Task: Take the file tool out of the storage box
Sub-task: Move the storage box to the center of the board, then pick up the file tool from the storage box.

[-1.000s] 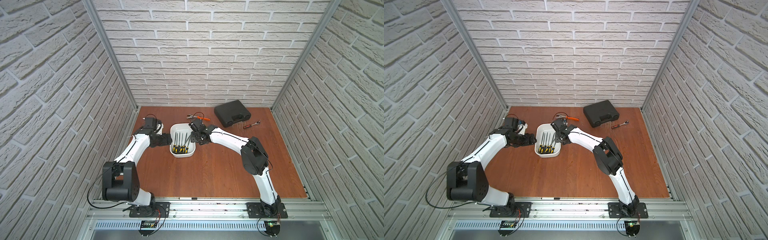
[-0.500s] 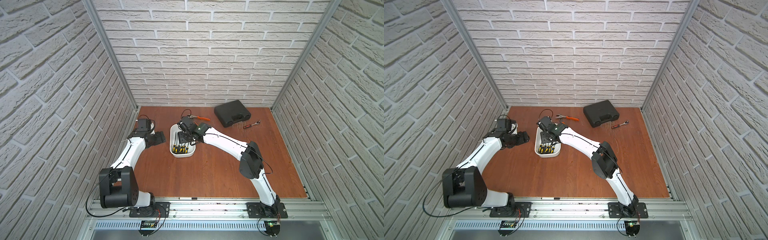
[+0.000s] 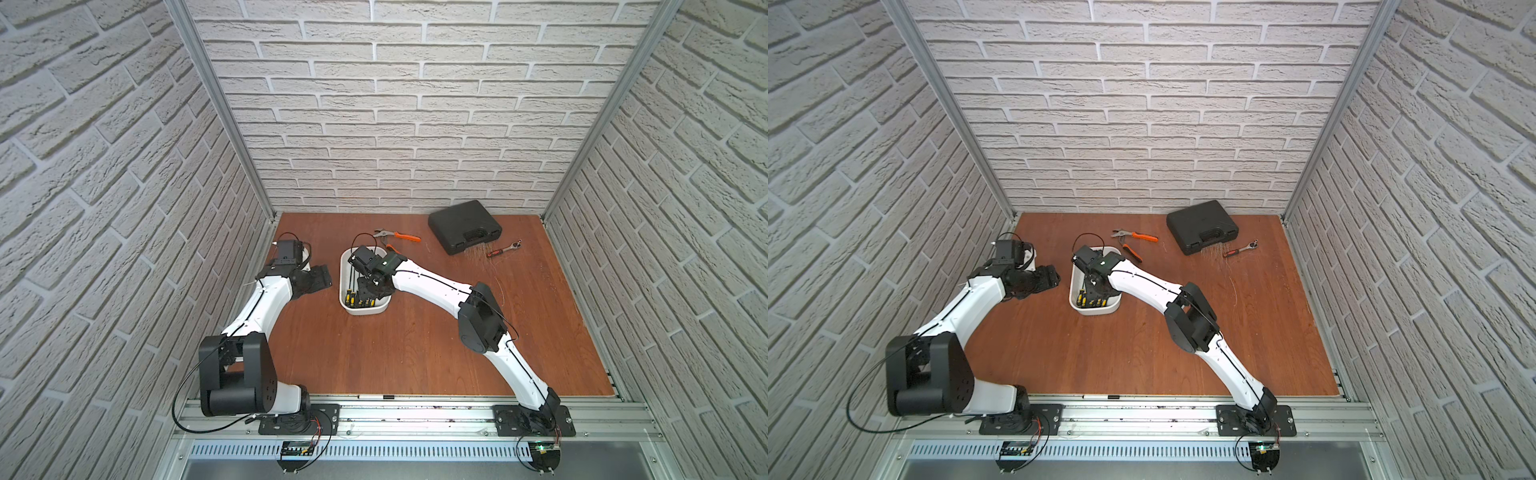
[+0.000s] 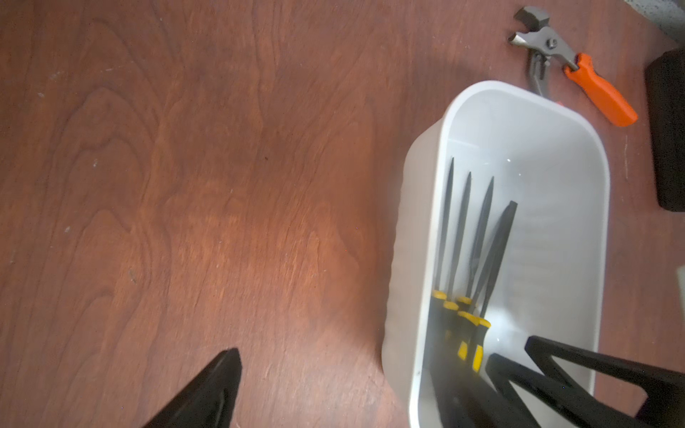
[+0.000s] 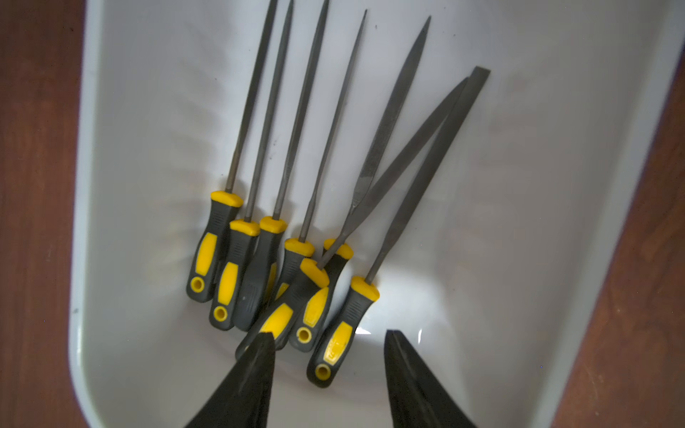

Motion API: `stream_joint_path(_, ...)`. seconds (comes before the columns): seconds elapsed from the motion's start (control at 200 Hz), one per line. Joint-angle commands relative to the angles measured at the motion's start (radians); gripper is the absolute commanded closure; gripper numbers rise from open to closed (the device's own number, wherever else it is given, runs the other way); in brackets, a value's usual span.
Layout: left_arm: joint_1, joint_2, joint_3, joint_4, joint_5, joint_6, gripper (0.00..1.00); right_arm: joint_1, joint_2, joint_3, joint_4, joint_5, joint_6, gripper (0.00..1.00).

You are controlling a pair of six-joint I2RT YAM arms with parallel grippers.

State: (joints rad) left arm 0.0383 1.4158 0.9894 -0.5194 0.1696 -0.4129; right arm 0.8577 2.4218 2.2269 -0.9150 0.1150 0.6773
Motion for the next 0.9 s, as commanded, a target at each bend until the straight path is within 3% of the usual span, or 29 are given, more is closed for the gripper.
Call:
stream_joint_path(0.0,0.003,0.006,-0.015,0.03,0.005,0.0,0.14,0.018,0.017,0.045,-0.009,-0.018,0.022,0.47)
stream_joint_path(0.53,0.005,0.021,-0.025,0.033,0.008,0.011,0.14,0.03,0.099,0.103,-0.044,-0.038,0.036,0.48)
stream_joint_path(0.895,0.004,0.02,-0.024,0.027,0.007,0.014,0.14,0.032,0.141,0.145,-0.045,-0.051,0.027,0.64)
